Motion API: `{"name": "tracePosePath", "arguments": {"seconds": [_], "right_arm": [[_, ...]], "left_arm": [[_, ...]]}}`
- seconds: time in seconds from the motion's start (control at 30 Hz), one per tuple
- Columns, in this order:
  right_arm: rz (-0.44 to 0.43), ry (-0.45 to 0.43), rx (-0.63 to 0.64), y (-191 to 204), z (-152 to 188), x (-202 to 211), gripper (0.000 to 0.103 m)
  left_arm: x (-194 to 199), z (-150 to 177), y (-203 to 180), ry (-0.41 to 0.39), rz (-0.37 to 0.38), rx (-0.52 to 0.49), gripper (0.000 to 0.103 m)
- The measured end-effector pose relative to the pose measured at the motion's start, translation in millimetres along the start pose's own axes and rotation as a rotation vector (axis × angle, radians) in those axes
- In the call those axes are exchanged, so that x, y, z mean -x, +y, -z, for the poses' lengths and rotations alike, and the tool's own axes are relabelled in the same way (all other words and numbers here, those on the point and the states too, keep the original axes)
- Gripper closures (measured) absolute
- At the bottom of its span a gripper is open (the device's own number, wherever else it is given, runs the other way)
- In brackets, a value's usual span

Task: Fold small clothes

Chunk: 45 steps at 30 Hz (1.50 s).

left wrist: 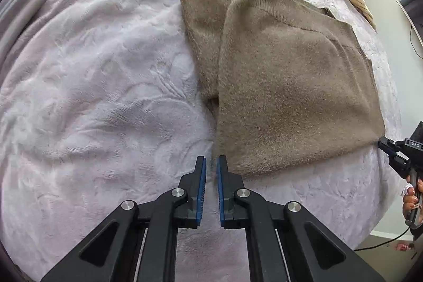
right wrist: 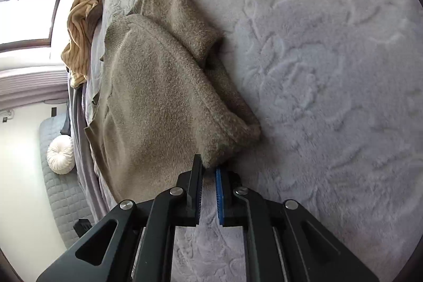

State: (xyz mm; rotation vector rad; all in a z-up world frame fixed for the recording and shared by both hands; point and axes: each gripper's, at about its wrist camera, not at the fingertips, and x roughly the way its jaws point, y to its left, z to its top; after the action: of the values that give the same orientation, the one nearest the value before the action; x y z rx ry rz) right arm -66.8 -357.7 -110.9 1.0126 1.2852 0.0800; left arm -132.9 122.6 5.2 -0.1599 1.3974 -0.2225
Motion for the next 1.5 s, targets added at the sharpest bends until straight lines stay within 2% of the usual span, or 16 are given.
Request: {"name": "tracePosePath", "arguments": {"seconds": [0.13,0.2,0.33,0.4,0.57,0.67,0.7,0.87,0.97,1.2,1.27,1.33,1.37,1.4,1.5], "right_arm": [[0.054,-0.097,0.142,29,5,37,0.090],[0.047,-0.121,0.219,54,-10,35,0.090],[0.014,-0.110,0.288,92,-57,2,0.090],[-0.010,-0.087,0.295,110,-79,-21,0.090],[-0.004,-0.062,0.355,142,-113,-67,0.090],[0.043,-0.069,0.406,147,-128,-87,0.090],[0.057,-0.072,0.411,144,-133,-93,0.094],[0.025,-0.126,0.306,123,-157,-87,0.098],[0.029,-0.160,0.251,116,-168,-72,0.093],[0.026,-0.154,0.282,119,-147,-46,0.089],[0.018,-0.141,0.291,120,-131,-43,0.084],[0.020,-0.128,0.300,119,-115,-41,0.060],[0.015,-0.121,0.307,120,-105,-40,0.055],[0.009,-0.114,0.314,121,-95,-40,0.052],[-0.008,-0.084,0.333,124,-70,-41,0.051]], "left_arm": [[29,-31,2,-0.091,-0.008,0.020,0.095],[31,-60,-6,-0.142,0.005,0.010,0.095],[7,-124,-38,-0.207,0.010,-0.019,0.095],[-10,-147,-55,-0.214,0.010,-0.027,0.095],[-51,-176,-64,-0.190,-0.106,0.009,0.095],[-72,-179,-54,-0.166,-0.105,0.042,0.095],[-76,-179,-53,-0.160,-0.104,0.041,0.095],[-72,-183,-49,-0.163,-0.097,0.049,0.095],[-61,-181,-45,-0.167,-0.097,0.058,0.095],[-44,-162,-51,-0.147,-0.133,0.024,0.095],[-41,-152,-50,-0.136,-0.149,0.024,0.095],[-42,-142,-49,-0.121,-0.162,0.023,0.095],[-41,-137,-47,-0.113,-0.165,0.025,0.095],[-42,-133,-46,-0.105,-0.166,0.027,0.095],[-38,-118,-45,-0.093,-0.159,0.038,0.095]]}}
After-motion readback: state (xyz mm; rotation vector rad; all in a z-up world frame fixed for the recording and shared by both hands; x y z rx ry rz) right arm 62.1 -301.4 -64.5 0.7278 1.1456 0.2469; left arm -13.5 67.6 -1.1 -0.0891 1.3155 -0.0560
